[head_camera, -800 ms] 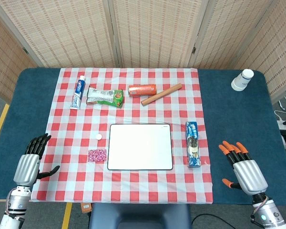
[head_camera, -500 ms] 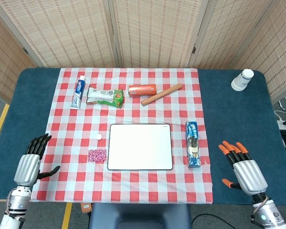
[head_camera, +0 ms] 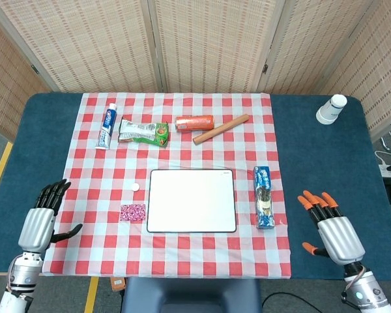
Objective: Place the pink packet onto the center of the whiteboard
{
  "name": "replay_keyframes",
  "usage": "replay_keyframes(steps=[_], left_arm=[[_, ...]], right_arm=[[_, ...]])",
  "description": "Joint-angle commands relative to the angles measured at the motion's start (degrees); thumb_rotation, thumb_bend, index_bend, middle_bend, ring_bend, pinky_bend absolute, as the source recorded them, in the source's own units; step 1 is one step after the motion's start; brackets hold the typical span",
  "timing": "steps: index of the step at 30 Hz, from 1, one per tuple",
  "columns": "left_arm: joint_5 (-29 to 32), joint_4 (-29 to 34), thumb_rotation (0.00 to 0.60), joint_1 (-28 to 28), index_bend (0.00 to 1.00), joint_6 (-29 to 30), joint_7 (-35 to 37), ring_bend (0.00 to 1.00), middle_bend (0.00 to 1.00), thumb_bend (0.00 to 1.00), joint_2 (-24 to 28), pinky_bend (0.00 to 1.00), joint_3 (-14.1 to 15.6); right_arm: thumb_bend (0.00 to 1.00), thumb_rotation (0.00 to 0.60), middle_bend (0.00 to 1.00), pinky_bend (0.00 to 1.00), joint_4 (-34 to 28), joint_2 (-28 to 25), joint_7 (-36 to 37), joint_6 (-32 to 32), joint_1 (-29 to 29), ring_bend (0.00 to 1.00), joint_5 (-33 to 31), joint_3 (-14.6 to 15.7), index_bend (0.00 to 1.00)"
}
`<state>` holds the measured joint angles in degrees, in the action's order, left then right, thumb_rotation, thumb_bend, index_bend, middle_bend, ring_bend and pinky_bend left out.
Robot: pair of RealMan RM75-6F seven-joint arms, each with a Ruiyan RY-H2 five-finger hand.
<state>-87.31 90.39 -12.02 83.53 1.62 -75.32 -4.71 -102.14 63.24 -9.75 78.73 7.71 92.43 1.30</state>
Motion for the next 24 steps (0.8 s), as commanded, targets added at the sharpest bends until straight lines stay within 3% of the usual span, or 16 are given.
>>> replay_keyframes(steps=[1,3,5,6,8,12,13,15,18,24], left_arm=[[-0.69,0.41,0.6,-0.37,0.0,0.17,-0.46,0.0,0.0,0.19,0.15,0.07,-0.1],[-1.28,1.61,0.6,-0.78,0.0,0.22,-1.14,0.04,0.0,0.19,0.57,0.17,-0.31],[-1.91,4.36,0.6,-1.65,0.0,-0.53,-1.85,0.2,0.06,0.19,1.41,0.39,-0.57],[-2.23,5.74,0.6,-2.23,0.01,-1.06,-2.34,0.32,0.12,0.19,1.74,0.53,-0.79],[-2.47,8.09,0.6,-4.06,0.07,-3.13,-4.07,0.57,0.34,0.19,1.67,0.74,-1.44],[-0.65,10.58,0.6,-7.94,0.2,-10.72,-13.29,0.87,0.79,0.2,1.16,0.93,-1.09],[-0.15,11.04,0.6,-8.66,0.23,-12.21,-16.06,0.92,0.88,0.2,0.94,0.97,-0.88],[0.82,11.05,0.6,-9.93,0.27,-14.37,-24.32,0.96,0.94,0.22,-0.17,1.0,-0.51],[4.87,12.47,0.6,-11.45,0.3,-18.47,-34.64,0.97,0.96,0.24,-1.37,1.0,0.3],[11.33,14.69,0.6,-13.83,0.29,-22.01,-42.26,0.97,0.97,0.24,-3.13,1.0,-0.04]], right_arm=[[0.05,0.6,0.0,0.0,-0.08,-0.03,-0.29,-0.97,0.37,0.0,-0.66,-0.02,0.0],[0.05,0.6,0.0,0.0,-0.16,-0.06,-0.53,-1.38,0.55,0.0,-0.97,-0.06,0.0],[0.05,0.6,0.0,0.0,-0.29,-0.09,-0.75,-1.46,0.56,0.0,-1.06,-0.02,0.0],[0.05,0.6,0.0,0.0,-0.37,-0.1,-0.88,-1.42,0.54,0.0,-1.01,0.03,0.0],[0.05,0.6,0.0,0.0,-0.58,-0.11,-1.11,-1.1,0.4,0.0,-0.6,0.2,0.0],[0.05,0.6,0.0,0.0,-0.68,-0.1,-1.27,-0.24,-0.01,0.0,0.23,0.54,0.0],[0.05,0.6,0.0,0.0,-0.65,-0.1,-1.22,-0.19,-0.06,0.0,0.24,0.58,0.0],[0.05,0.6,0.0,0.0,-0.55,-0.18,-1.06,-0.3,-0.04,0.0,0.12,0.6,0.0],[0.05,0.6,0.0,0.0,-0.61,-0.42,-0.65,-0.52,0.09,0.0,0.03,0.59,0.0],[0.05,0.6,0.0,0.01,-0.64,-0.87,0.23,-0.62,0.26,0.0,0.15,0.58,0.0]])
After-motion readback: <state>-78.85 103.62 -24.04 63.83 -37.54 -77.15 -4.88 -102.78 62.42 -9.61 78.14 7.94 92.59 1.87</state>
